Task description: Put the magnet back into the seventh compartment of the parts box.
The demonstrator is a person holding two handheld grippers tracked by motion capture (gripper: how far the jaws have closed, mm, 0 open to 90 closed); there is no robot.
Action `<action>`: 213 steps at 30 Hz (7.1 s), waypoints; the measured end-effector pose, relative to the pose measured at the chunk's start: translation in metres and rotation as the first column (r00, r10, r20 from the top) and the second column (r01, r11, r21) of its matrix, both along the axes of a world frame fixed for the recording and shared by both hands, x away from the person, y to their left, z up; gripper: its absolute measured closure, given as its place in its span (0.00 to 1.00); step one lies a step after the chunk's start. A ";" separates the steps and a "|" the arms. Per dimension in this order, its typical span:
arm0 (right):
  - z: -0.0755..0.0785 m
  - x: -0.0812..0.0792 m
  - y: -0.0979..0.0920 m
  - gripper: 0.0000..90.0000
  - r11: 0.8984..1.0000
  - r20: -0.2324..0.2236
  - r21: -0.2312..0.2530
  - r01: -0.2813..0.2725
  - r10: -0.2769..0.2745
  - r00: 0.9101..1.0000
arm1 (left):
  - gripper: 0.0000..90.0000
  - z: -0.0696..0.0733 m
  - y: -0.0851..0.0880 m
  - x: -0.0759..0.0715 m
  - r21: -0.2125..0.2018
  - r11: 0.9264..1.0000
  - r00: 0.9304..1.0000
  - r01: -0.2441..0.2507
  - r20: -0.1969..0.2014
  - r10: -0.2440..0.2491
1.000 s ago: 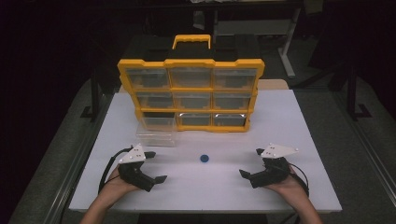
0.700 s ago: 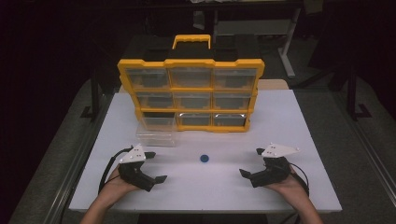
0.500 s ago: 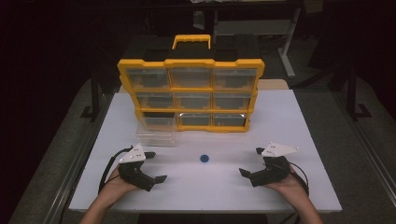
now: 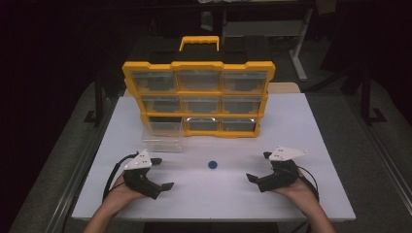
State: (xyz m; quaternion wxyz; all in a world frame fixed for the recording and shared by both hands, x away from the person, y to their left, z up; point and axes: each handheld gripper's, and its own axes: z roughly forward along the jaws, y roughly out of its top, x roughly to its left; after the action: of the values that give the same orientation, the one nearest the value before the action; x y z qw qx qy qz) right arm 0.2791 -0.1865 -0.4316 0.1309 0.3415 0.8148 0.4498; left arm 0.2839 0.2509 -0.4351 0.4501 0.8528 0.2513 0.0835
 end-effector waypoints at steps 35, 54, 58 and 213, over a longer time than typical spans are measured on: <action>0.003 0.016 0.018 0.00 0.999 -0.003 0.007 -0.039 0.039 0.999 | 0.00 -0.002 0.000 -0.001 0.010 1.000 1.000 0.013 -0.008 -0.013; 0.004 0.025 0.024 0.00 0.999 -0.018 0.013 -0.052 0.052 0.998 | 0.04 -0.002 0.003 -0.002 0.008 1.000 1.000 -0.003 0.000 0.003; 0.004 0.027 0.027 0.00 0.998 -0.010 0.010 -0.058 0.058 0.998 | 0.04 -0.002 0.003 -0.002 0.011 1.000 1.000 0.001 0.003 -0.001; -0.006 0.074 0.131 0.00 0.950 -0.071 -0.150 -0.274 0.266 0.961 | 0.00 -0.006 0.000 -0.001 0.017 1.000 1.000 0.022 -0.017 -0.022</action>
State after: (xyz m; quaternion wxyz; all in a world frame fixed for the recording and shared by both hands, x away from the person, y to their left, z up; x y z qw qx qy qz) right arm 0.3533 -0.0551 -0.4378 0.0744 0.2266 0.8900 0.3887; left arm 0.2831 0.2512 -0.4410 0.4416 0.8600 0.2450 0.0734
